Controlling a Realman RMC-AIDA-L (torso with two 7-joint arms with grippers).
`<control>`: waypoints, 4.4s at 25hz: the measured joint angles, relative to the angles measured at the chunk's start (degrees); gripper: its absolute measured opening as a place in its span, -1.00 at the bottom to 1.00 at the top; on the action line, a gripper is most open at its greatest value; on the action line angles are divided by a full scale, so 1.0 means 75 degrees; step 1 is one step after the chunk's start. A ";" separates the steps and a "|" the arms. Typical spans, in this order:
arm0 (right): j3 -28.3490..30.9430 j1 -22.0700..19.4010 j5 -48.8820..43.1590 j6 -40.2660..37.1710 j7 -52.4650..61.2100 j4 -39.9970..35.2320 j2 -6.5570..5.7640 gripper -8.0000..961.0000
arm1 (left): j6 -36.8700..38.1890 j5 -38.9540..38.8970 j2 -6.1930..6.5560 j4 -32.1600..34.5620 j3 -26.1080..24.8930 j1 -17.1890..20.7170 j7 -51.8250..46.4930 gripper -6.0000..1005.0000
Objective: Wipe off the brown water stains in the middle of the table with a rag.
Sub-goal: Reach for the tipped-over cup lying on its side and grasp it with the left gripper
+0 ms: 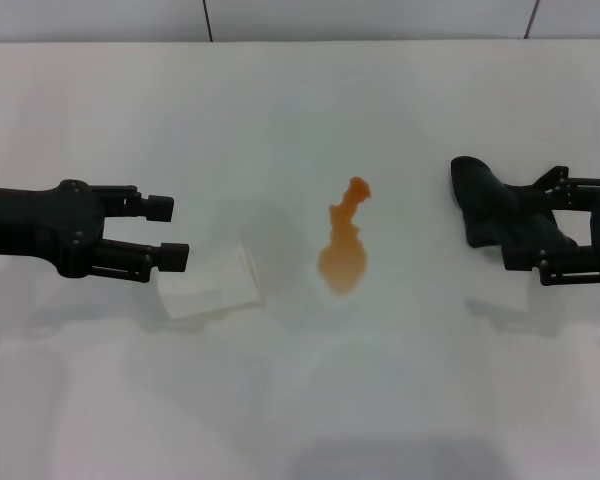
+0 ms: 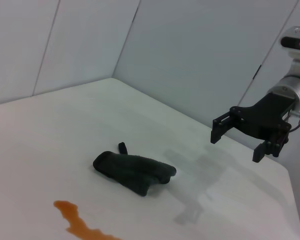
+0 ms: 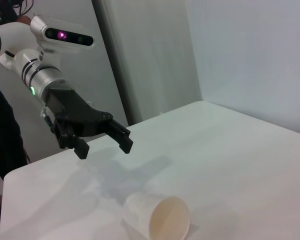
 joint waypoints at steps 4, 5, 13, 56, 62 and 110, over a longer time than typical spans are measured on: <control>0.0000 0.0000 0.0000 -0.0001 0.0007 -0.0001 -0.0001 0.61 | 0.0000 -0.0001 0.0000 -0.0001 0.0000 0.0000 0.0002 0.75; 0.0000 0.0000 0.0000 -0.0003 0.0013 0.0000 -0.0001 0.61 | 0.0000 -0.0001 0.0000 -0.0001 0.0000 0.0000 0.0003 0.75; 0.0000 -0.0004 -0.0001 -0.0055 0.0044 0.0000 0.0000 0.61 | 0.0000 -0.0080 0.0000 -0.0011 0.0000 0.0000 0.0005 0.75; -0.0200 0.0026 0.0016 0.0068 0.0155 0.0161 0.0011 0.61 | -0.0161 0.1428 0.0028 -0.1345 0.0016 -0.0895 -0.0341 0.75; -0.0295 0.0038 0.0149 0.0139 0.0163 0.0245 0.0018 0.61 | -0.0540 0.2569 0.0019 -0.1346 0.0023 -0.1513 -0.0311 0.75; -0.0773 0.0061 0.0387 0.0774 0.0408 0.0183 0.0011 0.61 | -0.2192 0.3920 -0.0780 -0.0993 0.0024 -0.2649 0.0948 0.75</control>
